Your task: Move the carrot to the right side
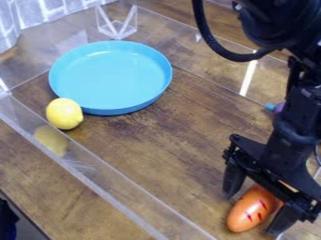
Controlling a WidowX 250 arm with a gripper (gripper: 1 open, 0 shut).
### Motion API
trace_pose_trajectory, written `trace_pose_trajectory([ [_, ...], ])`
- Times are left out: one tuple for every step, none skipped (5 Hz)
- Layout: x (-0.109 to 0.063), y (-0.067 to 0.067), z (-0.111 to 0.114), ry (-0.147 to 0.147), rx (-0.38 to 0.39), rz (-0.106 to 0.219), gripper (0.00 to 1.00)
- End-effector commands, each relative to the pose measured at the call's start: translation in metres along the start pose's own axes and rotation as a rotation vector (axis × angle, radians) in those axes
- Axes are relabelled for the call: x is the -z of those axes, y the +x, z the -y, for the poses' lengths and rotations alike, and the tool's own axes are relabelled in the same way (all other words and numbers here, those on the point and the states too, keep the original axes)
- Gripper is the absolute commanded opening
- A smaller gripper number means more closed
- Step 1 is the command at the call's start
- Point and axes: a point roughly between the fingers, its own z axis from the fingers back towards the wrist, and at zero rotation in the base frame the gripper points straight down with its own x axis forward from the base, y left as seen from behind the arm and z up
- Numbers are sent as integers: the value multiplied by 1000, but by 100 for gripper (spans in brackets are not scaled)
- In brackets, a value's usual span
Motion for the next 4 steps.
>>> trace_pose_trajectory([
  [-7,1,10,-6,15,30,100],
  [-1,-1,-3,-3,-3,24,100],
  [0,-2,-20,-3,-39,19,100],
  [0,-1,-38,-1,-74,18,100],
])
